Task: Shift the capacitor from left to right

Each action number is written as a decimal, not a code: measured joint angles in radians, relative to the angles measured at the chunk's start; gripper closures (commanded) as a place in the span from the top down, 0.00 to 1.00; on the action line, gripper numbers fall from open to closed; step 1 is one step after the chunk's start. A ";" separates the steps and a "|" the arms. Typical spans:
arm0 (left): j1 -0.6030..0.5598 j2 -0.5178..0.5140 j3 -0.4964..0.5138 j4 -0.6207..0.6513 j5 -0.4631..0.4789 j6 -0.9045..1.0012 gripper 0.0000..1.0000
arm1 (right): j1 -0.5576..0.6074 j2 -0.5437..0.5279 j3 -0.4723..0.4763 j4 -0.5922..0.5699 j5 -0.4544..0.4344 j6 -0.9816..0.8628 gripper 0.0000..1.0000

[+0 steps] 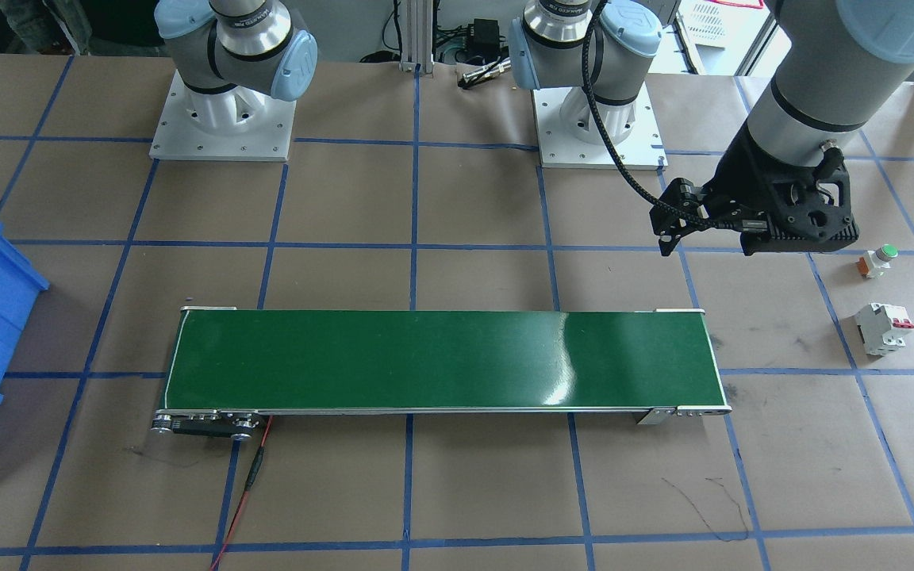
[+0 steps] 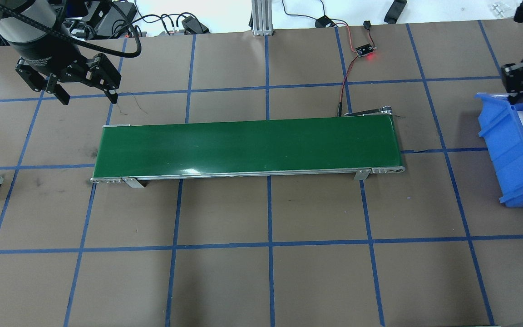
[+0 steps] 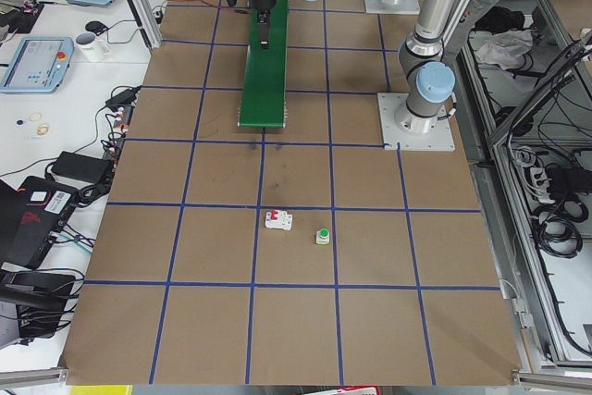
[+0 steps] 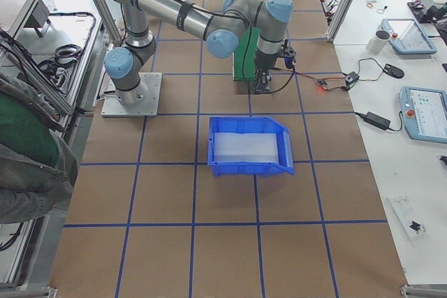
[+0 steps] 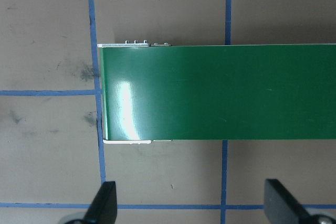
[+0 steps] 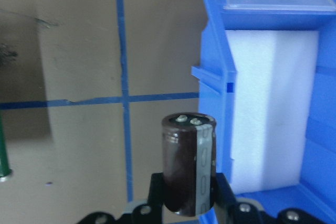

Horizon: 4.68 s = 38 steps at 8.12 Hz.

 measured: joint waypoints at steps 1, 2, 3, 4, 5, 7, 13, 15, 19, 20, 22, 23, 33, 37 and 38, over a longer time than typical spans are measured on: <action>0.000 0.000 0.000 0.002 0.000 0.000 1.00 | -0.066 0.000 0.001 0.002 -0.019 -0.083 0.00; 0.000 0.002 0.000 0.002 0.000 -0.001 1.00 | -0.125 0.002 0.001 0.002 -0.031 -0.162 0.00; 0.000 0.005 -0.001 0.002 0.000 -0.001 1.00 | -0.177 0.008 0.003 0.001 -0.044 -0.229 0.00; 0.000 0.007 -0.001 0.002 -0.001 -0.001 1.00 | -0.210 0.022 0.007 -0.001 -0.051 -0.270 0.00; -0.001 0.009 -0.001 0.002 -0.002 -0.002 1.00 | -0.227 0.043 0.009 -0.004 -0.053 -0.292 0.00; -0.002 0.014 -0.001 0.002 -0.003 -0.003 1.00 | -0.247 0.086 0.013 -0.025 -0.051 -0.310 0.00; -0.003 0.016 -0.001 0.002 -0.002 -0.003 1.00 | -0.253 0.157 0.018 -0.181 0.052 -0.313 0.82; -0.003 0.016 -0.001 0.002 -0.002 -0.003 1.00 | -0.253 0.148 0.017 -0.240 0.128 -0.314 0.92; -0.003 0.017 -0.001 0.002 -0.002 -0.003 1.00 | -0.243 0.095 0.014 -0.254 0.147 -0.309 1.00; -0.003 0.017 -0.001 0.002 -0.003 -0.003 1.00 | -0.228 0.069 0.011 -0.251 0.147 -0.306 1.00; -0.003 0.017 0.000 0.003 -0.003 -0.003 1.00 | -0.158 0.023 0.002 -0.246 0.140 -0.291 1.00; -0.003 0.017 0.001 0.003 -0.003 -0.004 1.00 | -0.114 0.005 0.000 -0.241 0.135 -0.253 1.00; -0.003 0.019 0.002 0.003 -0.001 -0.009 1.00 | 0.331 -0.109 -0.010 0.000 0.125 0.373 1.00; -0.001 0.020 0.002 0.003 0.000 -0.008 1.00 | 0.401 -0.115 -0.010 0.024 0.144 0.507 0.97; 0.000 0.020 0.002 0.003 0.000 -0.008 1.00 | 0.402 -0.114 -0.009 0.025 0.148 0.514 0.97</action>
